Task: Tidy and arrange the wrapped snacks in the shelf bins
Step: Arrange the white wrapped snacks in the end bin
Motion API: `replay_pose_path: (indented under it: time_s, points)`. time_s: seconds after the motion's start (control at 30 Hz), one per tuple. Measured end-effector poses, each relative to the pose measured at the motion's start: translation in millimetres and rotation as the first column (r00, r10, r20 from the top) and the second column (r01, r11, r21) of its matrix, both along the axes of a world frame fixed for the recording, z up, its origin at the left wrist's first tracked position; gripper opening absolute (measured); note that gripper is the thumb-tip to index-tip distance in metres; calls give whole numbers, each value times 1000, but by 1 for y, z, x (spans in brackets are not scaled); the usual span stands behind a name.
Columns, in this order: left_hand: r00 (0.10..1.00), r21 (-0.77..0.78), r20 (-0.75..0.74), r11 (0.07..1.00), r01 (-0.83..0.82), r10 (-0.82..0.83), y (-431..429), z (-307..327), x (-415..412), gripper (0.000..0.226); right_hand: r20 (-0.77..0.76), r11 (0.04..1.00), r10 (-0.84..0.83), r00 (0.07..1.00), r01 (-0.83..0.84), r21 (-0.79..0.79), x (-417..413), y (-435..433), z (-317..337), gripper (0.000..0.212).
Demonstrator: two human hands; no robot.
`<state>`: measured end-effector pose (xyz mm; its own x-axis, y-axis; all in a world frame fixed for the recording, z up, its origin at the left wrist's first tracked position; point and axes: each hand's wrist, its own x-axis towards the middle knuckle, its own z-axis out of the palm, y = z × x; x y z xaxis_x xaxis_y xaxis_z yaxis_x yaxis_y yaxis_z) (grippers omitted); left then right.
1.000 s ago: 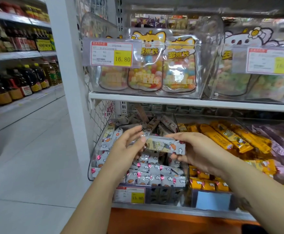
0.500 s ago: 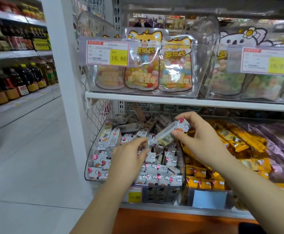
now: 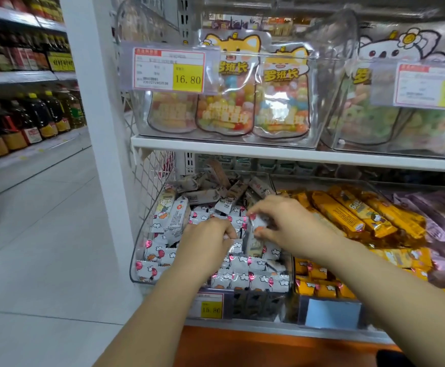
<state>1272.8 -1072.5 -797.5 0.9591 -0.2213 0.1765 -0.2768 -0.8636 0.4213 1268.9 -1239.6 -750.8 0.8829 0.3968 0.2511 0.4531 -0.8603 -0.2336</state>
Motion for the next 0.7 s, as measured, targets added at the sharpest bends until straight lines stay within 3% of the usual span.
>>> replay_pose_path:
  time_s: [0.27, 0.43, 0.53, 0.7]
  points:
    - [999, -131, 15, 991, 37, -36, 4, -5, -1, 20, 93, 984, -16, 996, 32, -174, -2, 0, -8, 31]
    - [994, -39, 105, 999, 30, -25, 16, -5, -6, 27, 64, 980, 0, 998, 13, -200, -6, 1, -6, 22]
    - [996, 6, 81, 1000, 22, -22, 18, -12, -6, 31, 61, 968, -18, 998, 33, -249, -3, 3, -11, 19]
    - [998, -35, 59, 999, 5, -3, 18, -18, -4, 38, 77, 941, -48, 996, 71, -331, 5, 5, -18, 15]
